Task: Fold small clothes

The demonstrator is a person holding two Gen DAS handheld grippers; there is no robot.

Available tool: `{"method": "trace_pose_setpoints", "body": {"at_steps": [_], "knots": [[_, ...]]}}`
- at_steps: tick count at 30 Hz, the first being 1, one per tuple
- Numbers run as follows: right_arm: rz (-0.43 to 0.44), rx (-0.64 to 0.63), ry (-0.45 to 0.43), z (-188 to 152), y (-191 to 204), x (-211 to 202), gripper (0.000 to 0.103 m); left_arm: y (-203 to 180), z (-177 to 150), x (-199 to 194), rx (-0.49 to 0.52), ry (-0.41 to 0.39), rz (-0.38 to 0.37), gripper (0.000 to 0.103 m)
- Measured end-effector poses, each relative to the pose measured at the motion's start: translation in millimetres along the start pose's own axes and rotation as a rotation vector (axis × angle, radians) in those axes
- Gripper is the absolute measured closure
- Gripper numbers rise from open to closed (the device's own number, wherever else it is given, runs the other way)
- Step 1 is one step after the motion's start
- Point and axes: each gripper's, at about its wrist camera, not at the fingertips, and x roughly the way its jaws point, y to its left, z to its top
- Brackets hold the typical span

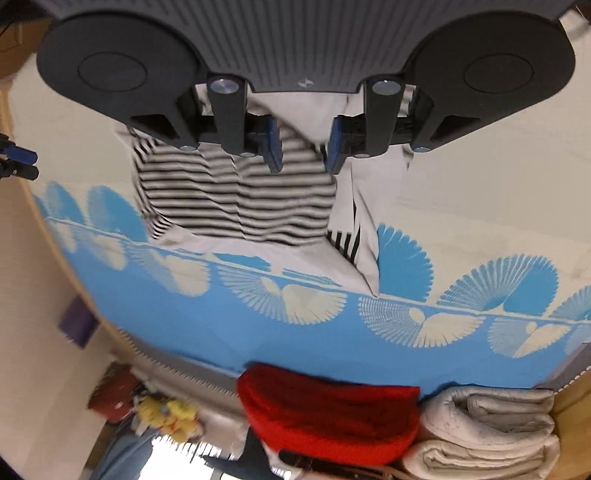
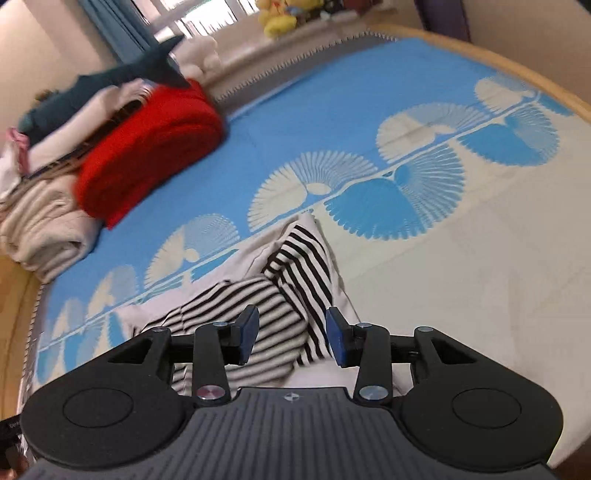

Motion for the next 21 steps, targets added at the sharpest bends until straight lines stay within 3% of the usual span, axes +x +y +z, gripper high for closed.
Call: {"method": "trace_pose_setpoints", "body": {"at_steps": [1, 5, 8, 9, 12, 14, 18, 21], "knots": [[-0.001, -0.012, -0.008, -12, -8, -14, 0.055, 1, -16, -8, -0.005, -0.013, -0.008, 0.063], [-0.055, -0.015, 0.011, -73, -40, -33, 0.053, 15, -83, -11, -0.035, -0.005, 0.015, 0.062], [-0.125, -0.026, 0.059, -119, -63, -18, 0.053, 28, -126, 14, -0.075, 0.124, 0.091, 0.062], [-0.168, -0.017, 0.106, -128, -65, -9, 0.052, 30, -133, 17, -0.088, 0.134, 0.093, 0.06], [-0.118, 0.013, 0.156, -145, -74, 10, 0.052, 34, -141, 30, -0.108, 0.177, 0.115, 0.038], [-0.177, -0.024, 0.201, -151, -72, 26, 0.052, 34, -145, 38, -0.103, 0.204, 0.11, 0.021], [-0.168, -0.025, 0.262, -160, -75, 42, 0.039, 36, -155, 48, -0.087, 0.256, 0.172, 0.019], [-0.213, -0.038, 0.299, -168, -77, 50, 0.038, 44, -164, 58, -0.116, 0.31, 0.2, 0.019]]}}
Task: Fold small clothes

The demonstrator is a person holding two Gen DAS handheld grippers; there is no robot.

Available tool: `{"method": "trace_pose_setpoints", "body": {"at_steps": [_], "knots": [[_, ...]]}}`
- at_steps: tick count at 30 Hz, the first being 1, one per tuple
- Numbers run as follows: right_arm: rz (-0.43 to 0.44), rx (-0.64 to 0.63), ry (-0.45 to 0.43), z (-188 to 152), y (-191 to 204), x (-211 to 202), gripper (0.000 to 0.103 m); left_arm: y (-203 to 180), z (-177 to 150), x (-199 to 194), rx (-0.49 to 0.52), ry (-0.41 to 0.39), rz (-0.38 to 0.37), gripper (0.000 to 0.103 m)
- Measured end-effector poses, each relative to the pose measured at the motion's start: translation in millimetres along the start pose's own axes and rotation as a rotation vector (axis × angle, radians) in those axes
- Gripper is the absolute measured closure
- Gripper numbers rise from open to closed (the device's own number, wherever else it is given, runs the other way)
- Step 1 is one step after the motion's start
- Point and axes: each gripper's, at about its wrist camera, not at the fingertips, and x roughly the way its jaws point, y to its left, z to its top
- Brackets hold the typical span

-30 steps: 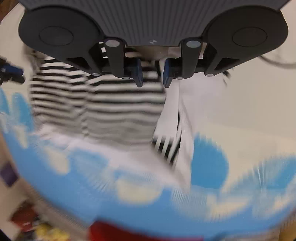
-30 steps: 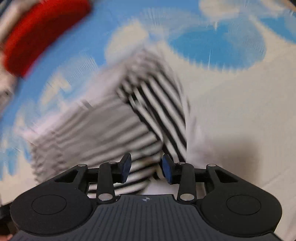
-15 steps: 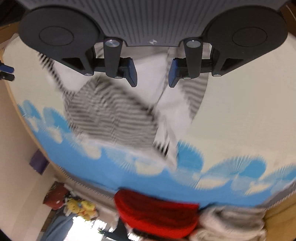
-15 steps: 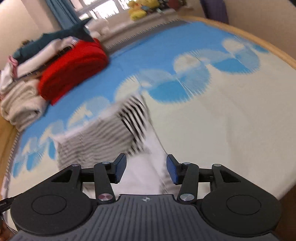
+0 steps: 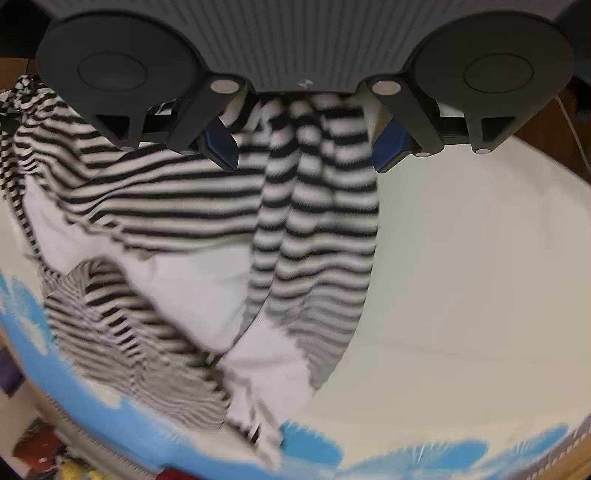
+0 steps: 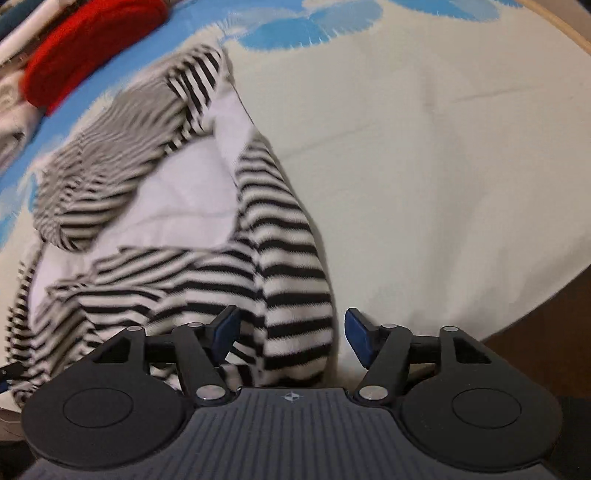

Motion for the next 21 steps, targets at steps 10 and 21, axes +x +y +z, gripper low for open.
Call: {"method": "trace_pose_setpoints", "body": {"at_steps": [10, 21], "knots": [[-0.013, -0.115, -0.006, -11, 13, -1, 0.072, 1, -17, -9, 0.043, -0.041, -0.034, 0.09], [0.015, -0.006, -0.001, -10, -8, -13, 0.087, 19, -19, -17, -0.109, -0.014, -0.085, 0.07]]}}
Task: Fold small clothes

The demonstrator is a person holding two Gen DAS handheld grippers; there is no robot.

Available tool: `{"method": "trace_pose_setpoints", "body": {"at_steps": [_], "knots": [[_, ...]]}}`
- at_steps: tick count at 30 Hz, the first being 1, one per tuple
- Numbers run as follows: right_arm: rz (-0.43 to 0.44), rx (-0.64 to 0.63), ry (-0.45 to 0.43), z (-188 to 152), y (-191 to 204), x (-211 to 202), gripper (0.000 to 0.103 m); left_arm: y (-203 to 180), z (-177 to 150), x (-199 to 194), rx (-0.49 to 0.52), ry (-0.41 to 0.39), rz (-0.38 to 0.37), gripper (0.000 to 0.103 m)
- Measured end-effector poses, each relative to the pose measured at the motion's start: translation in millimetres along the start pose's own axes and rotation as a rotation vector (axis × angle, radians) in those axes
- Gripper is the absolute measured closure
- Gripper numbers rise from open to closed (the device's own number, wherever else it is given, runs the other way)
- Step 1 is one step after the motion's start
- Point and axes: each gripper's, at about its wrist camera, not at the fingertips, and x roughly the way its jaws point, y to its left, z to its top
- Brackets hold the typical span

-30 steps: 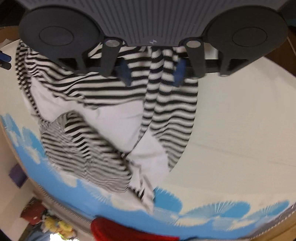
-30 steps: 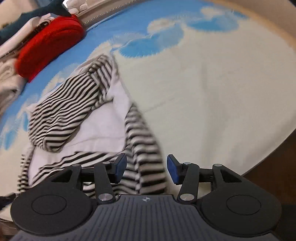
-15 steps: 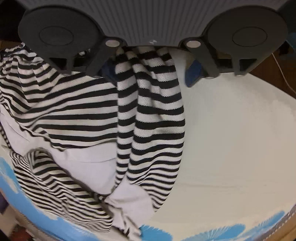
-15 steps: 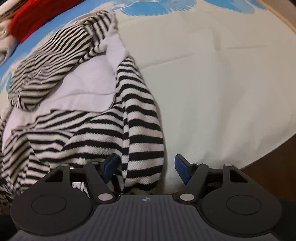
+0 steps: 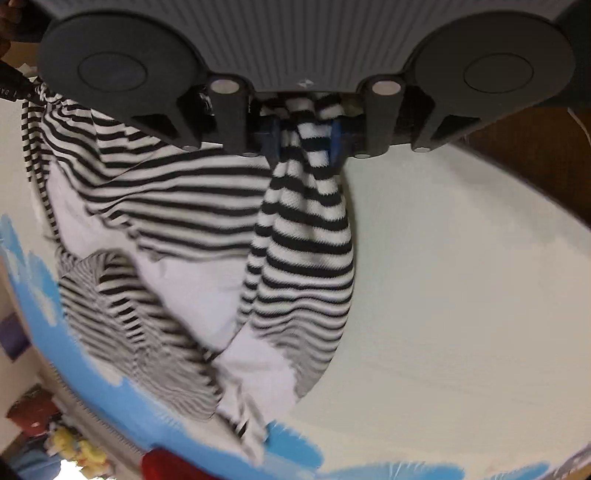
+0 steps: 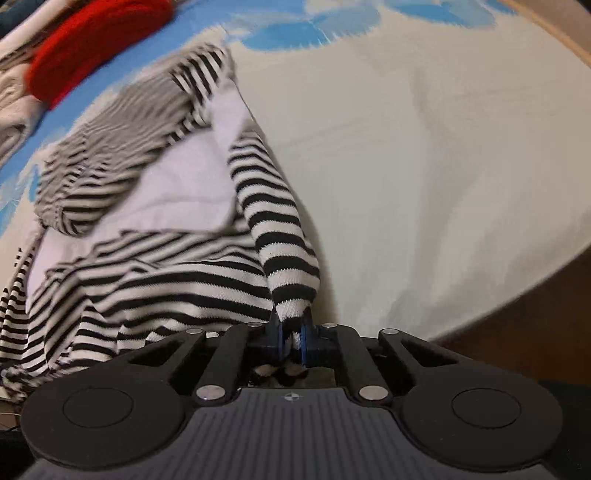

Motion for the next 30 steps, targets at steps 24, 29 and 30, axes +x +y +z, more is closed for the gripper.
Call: {"method": "trace_pose_setpoints", "body": {"at_steps": [24, 29, 30], "knots": [[0.009, -0.063, -0.011, -3, 11, 9, 0.086, -7, 0, 10, 0.062, 0.008, 0.014, 0.086], [-0.013, -0.107, -0.002, -7, 18, 12, 0.084, -11, -2, 13, 0.097, 0.014, 0.033, 0.08], [-0.015, -0.11, -0.002, -7, 19, 12, 0.084, -11, -3, 13, 0.1, 0.013, 0.034, 0.08]]}}
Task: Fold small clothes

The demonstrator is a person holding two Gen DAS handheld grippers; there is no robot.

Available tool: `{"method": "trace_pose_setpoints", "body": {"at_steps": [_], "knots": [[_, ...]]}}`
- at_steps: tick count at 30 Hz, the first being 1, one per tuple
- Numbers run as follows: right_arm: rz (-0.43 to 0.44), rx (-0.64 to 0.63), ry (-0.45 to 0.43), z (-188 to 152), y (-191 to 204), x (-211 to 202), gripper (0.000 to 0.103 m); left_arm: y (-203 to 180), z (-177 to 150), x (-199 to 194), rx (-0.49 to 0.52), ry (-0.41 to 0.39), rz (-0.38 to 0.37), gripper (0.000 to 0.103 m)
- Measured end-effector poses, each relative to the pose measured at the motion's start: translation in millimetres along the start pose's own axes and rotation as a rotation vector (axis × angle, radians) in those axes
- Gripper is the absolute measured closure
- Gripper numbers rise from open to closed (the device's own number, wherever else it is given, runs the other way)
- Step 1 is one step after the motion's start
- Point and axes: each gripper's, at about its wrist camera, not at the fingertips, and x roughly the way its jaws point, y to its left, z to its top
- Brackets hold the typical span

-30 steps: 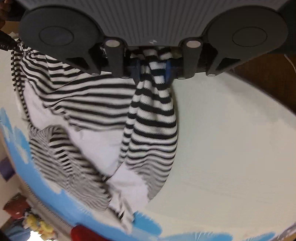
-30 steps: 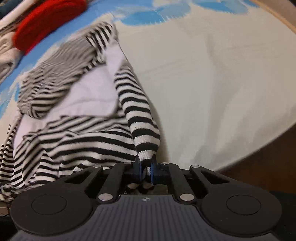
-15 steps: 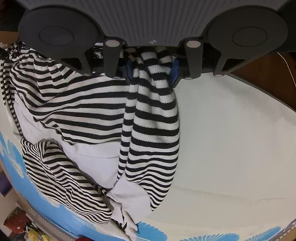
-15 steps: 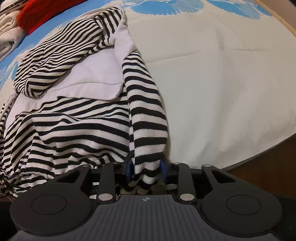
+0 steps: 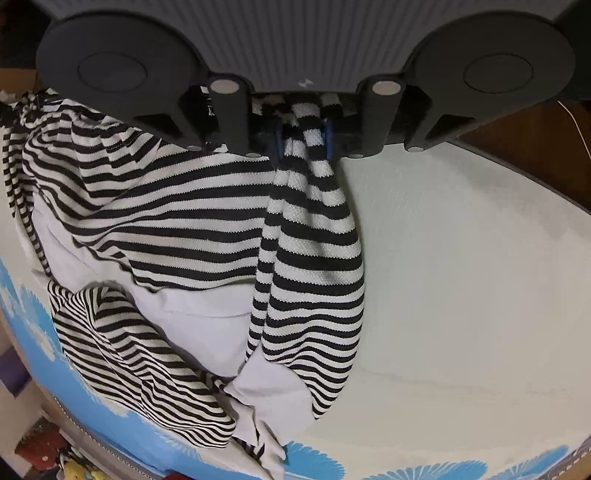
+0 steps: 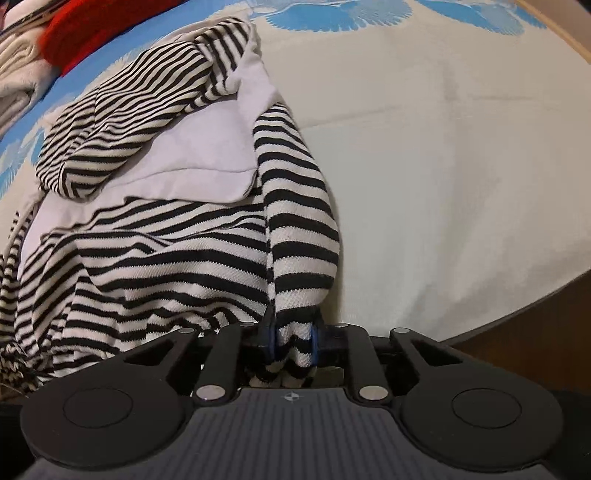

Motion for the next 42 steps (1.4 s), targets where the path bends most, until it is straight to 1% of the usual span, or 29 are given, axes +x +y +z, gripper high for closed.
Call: {"method": "trace_pose_setpoints", "body": {"at_steps": [3, 4, 5, 6, 9, 12, 14, 17, 20, 22, 26, 30, 33, 35, 37, 39, 41, 42], "knots": [[-0.001, -0.002, -0.001, 0, 0, 0, 0.084, 1, 1, 0, 0.003, 0.001, 0.001, 0.081], [-0.003, -0.003, -0.003, 0, 0, 0, 0.086, 1, 1, 0, 0.006, -0.001, 0.001, 0.082], [-0.001, -0.006, -0.006, 0, 1, -1, 0.089, 0, 1, 0, 0.009, -0.004, 0.0, 0.088], [0.002, -0.008, -0.013, 0, 1, -2, 0.093, 0, 1, -1, 0.013, -0.009, -0.005, 0.09], [0.017, 0.004, -0.066, 3, -1, -12, 0.095, -4, 0, -7, 0.035, -0.034, -0.005, 0.093], [0.061, 0.045, -0.131, 10, -5, -32, 0.095, -9, -1, -22, 0.056, -0.075, -0.017, 0.094], [0.092, 0.058, -0.177, 17, -8, -51, 0.095, -14, 3, -38, 0.083, -0.11, -0.04, 0.094], [0.156, 0.1, -0.25, 26, -17, -87, 0.096, -16, 12, -70, 0.094, -0.178, -0.091, 0.095], [0.207, 0.121, -0.295, 27, -26, -121, 0.096, -20, 14, -106, 0.127, -0.222, -0.136, 0.095], [0.24, 0.129, -0.317, 21, -32, -146, 0.096, -21, 11, -129, 0.163, -0.234, -0.164, 0.095], [0.285, 0.125, -0.33, -4, -49, -195, 0.096, -13, -10, -180, 0.225, -0.242, -0.255, 0.095], [0.321, 0.116, -0.329, -22, -59, -226, 0.096, -6, -25, -210, 0.257, -0.237, -0.329, 0.094], [0.33, 0.124, -0.313, -11, -60, -220, 0.096, -8, -18, -204, 0.249, -0.222, -0.347, 0.094], [0.305, 0.124, -0.306, 8, -55, -203, 0.096, -9, -1, -189, 0.233, -0.217, -0.347, 0.094], [0.295, 0.132, -0.29, 34, -47, -181, 0.096, -12, 24, -167, 0.197, -0.206, -0.334, 0.094], [0.274, 0.124, -0.28, 65, -35, -153, 0.096, -16, 60, -135, 0.159, -0.199, -0.319, 0.094], [0.26, 0.114, -0.271, 98, -25, -124, 0.096, -19, 97, -98, 0.102, -0.168, -0.306, 0.094], [0.248, 0.115, -0.261, 116, -21, -107, 0.096, -22, 113, -81, 0.092, -0.153, -0.297, 0.094]]}}
